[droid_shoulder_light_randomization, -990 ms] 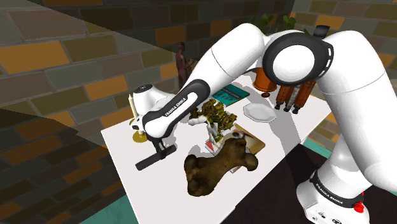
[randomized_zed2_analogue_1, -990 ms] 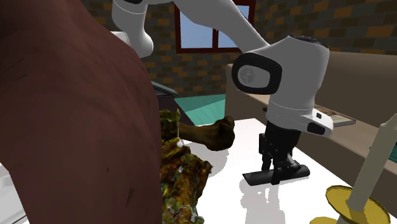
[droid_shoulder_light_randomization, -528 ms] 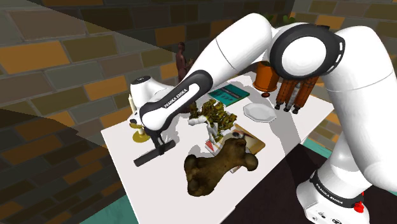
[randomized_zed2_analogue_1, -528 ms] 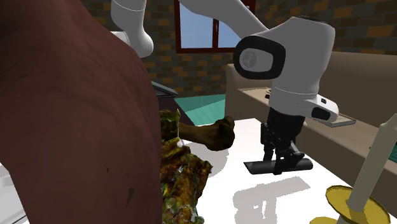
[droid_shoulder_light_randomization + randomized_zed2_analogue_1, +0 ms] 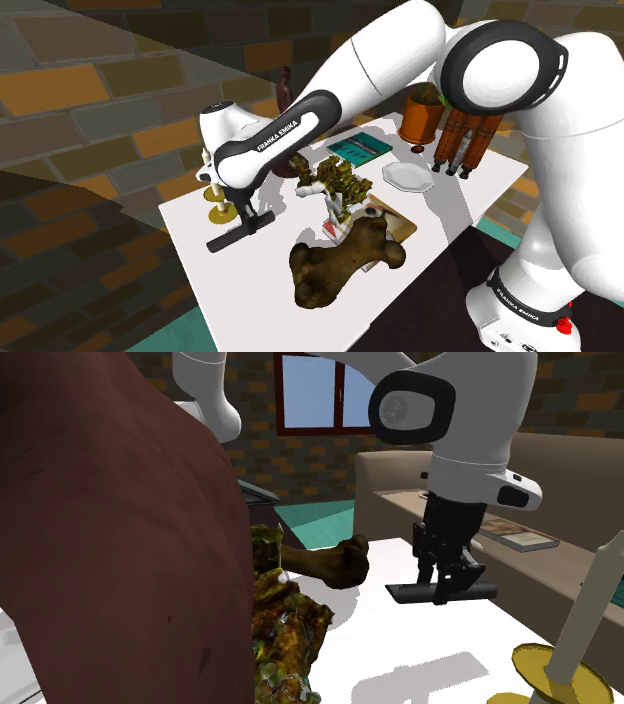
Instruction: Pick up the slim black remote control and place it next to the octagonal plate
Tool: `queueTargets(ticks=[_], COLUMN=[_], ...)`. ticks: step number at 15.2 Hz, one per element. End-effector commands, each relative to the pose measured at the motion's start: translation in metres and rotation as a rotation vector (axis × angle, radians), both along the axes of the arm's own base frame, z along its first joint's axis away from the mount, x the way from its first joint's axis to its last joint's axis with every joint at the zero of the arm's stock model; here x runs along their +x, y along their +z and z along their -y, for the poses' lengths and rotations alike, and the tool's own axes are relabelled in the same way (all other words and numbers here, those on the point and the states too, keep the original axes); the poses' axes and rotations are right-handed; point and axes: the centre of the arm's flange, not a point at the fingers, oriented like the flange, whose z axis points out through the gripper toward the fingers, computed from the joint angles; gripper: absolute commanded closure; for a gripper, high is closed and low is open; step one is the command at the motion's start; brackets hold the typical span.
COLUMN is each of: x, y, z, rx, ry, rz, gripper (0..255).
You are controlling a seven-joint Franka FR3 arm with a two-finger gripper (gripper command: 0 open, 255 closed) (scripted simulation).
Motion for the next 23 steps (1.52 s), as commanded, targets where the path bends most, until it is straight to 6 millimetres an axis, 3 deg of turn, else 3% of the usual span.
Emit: queueTargets(ticks=[1,23], x=[0.0,-0.162], y=[0.009,0.011], z=[0.001,0.242], rx=[0.0,0.0], ry=[0.0,0.0], rz=[0.0,0.0], gripper=[255,255])
